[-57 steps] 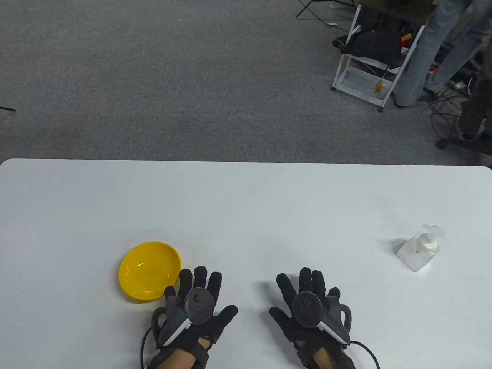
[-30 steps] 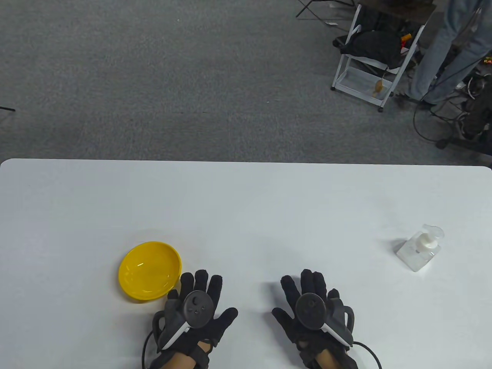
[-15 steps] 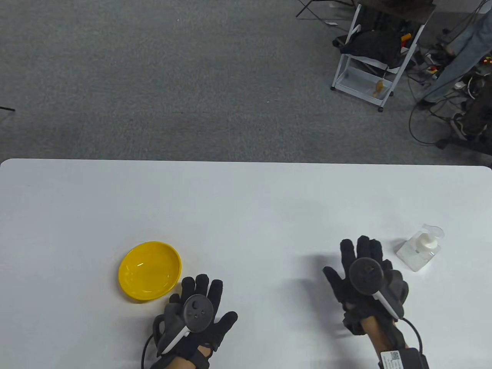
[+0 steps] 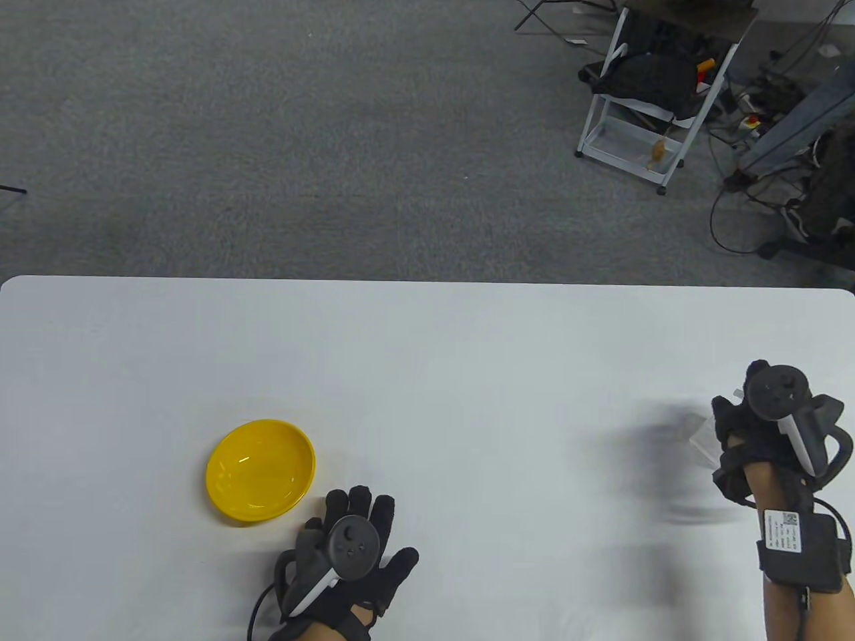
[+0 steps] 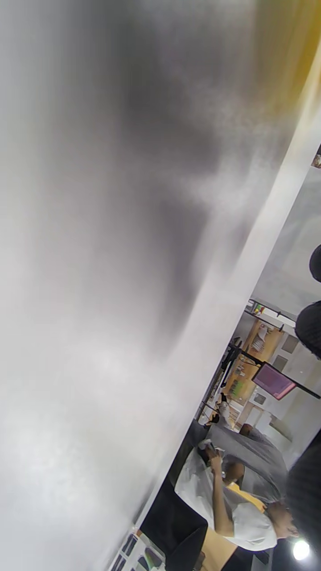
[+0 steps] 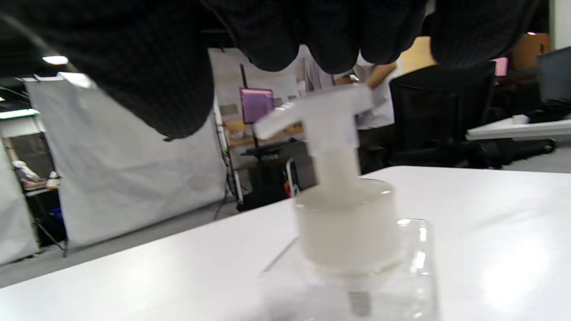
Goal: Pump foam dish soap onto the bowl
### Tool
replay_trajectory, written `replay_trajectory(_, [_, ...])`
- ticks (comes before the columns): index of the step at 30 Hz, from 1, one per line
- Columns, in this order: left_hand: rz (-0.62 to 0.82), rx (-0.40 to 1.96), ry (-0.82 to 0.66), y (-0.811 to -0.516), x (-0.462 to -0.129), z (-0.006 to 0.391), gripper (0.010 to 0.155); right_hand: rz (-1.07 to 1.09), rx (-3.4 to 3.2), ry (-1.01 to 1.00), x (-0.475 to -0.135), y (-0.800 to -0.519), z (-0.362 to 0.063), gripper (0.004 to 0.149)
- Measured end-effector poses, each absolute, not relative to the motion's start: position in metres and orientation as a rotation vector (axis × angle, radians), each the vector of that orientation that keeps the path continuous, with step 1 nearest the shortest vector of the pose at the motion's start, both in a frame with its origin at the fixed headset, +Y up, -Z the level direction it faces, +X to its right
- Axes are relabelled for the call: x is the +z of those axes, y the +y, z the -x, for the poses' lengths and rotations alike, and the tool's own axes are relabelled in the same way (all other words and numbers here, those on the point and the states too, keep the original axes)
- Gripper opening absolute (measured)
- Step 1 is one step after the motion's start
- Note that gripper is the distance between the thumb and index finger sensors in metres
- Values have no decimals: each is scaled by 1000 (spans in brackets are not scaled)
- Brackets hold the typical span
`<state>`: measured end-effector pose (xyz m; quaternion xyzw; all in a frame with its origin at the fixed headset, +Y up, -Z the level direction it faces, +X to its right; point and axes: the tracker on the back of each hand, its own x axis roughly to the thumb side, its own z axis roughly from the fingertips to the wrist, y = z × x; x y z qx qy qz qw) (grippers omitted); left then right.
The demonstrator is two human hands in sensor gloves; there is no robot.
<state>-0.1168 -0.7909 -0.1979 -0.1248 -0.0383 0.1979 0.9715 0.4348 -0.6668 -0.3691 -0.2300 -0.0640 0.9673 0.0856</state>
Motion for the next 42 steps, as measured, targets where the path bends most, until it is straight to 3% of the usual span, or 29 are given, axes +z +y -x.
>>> replay_trajectory(4, [256, 391, -81, -792, -198, 115, 85, 714, 2912, -42, -382, -674, -447, 75])
replay_trajectory(9, [262, 391, -89, -792, -197, 114, 85, 720, 2898, -74, -387, -680, -453, 62])
replay_trajectory(18, [259, 414, -63, -791, -198, 123, 85, 585, 2833, -132, -388, -668, -424, 57])
replay_trajectory(23, [239, 358, -43, -786, -197, 127, 90, 312, 2819, -177, -386, -646, -362, 57])
replay_trajectory(30, [242, 370, -29, -785, -197, 133, 91, -97, 2827, -185, -371, -627, -240, 58])
replay_trajectory(35, [244, 404, -10, -784, -199, 143, 91, -309, 2778, -86, -358, -637, -160, 58])
replay_trajectory(42, [224, 436, 17, -782, -200, 154, 90, -483, 2788, -14, -341, -658, -87, 59])
